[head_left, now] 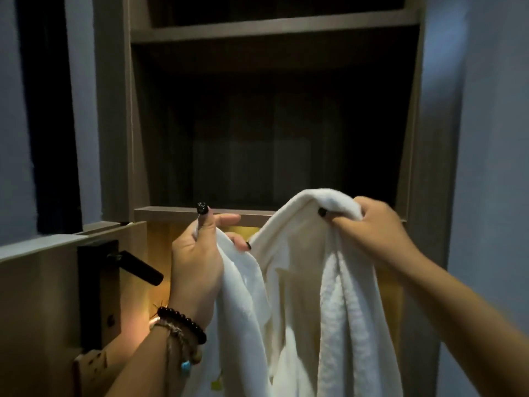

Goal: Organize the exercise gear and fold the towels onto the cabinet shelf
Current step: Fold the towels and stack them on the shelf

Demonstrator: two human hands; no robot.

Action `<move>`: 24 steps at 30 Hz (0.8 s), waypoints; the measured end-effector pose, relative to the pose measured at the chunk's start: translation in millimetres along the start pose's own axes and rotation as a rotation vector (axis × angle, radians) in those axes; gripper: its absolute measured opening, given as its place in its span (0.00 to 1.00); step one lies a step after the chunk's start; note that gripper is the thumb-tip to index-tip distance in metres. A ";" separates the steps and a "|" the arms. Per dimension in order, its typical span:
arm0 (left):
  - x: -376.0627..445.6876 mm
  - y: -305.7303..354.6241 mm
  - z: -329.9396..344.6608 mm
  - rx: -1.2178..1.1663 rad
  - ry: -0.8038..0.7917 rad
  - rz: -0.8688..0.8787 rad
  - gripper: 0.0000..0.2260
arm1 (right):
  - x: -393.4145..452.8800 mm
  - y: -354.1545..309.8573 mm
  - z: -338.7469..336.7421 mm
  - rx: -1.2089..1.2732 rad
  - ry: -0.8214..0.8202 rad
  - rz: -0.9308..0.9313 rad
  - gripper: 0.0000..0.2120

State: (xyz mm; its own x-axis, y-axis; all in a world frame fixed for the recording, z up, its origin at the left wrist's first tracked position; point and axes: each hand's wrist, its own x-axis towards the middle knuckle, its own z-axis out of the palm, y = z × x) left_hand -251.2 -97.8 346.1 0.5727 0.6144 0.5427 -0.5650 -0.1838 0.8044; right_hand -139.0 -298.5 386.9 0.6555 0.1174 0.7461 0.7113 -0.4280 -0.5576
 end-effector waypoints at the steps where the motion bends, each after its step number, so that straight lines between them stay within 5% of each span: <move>1: -4.6 -6.6 1.5 -0.011 -0.028 -0.014 0.19 | -11.4 5.7 6.2 0.031 -0.059 0.026 0.11; 11: -19.4 -96.1 29.3 0.072 -0.313 -0.167 0.24 | -59.8 53.0 45.1 0.016 -0.563 0.068 0.10; 17: -13.6 -162.5 48.9 0.191 -0.629 -0.329 0.17 | -49.5 90.4 63.7 -0.005 -0.632 0.082 0.08; 24: 16.7 -213.6 72.1 -0.013 -0.450 -0.539 0.19 | -29.6 142.2 93.6 0.115 -0.730 0.371 0.09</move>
State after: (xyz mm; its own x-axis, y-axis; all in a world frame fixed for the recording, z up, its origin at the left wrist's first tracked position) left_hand -78.1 -103.6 200.8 0.9636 0.2393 0.1189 -0.1387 0.0676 0.9880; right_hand -33.5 -278.9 251.5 0.8245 0.5562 0.1038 0.4116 -0.4637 -0.7846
